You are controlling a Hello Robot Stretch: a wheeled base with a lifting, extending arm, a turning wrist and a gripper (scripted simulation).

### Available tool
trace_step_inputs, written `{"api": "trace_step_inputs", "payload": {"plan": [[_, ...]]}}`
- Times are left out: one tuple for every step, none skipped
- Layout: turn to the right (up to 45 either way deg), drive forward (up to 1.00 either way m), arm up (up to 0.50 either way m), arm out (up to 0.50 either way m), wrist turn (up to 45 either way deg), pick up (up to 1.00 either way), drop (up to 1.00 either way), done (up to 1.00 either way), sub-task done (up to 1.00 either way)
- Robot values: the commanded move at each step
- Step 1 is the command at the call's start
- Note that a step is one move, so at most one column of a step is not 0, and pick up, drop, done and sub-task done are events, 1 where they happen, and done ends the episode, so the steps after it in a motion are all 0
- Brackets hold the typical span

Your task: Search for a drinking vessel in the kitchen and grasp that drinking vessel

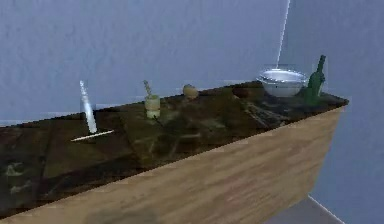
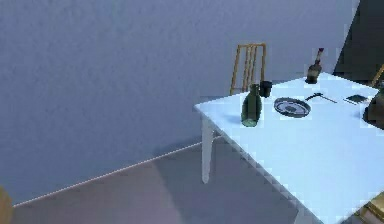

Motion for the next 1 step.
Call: {"api": "trace_step_inputs", "payload": {"plan": [[45.0,0.0,0.0,0.0,0.0,0.0,0.0,0.0,0.0]]}}
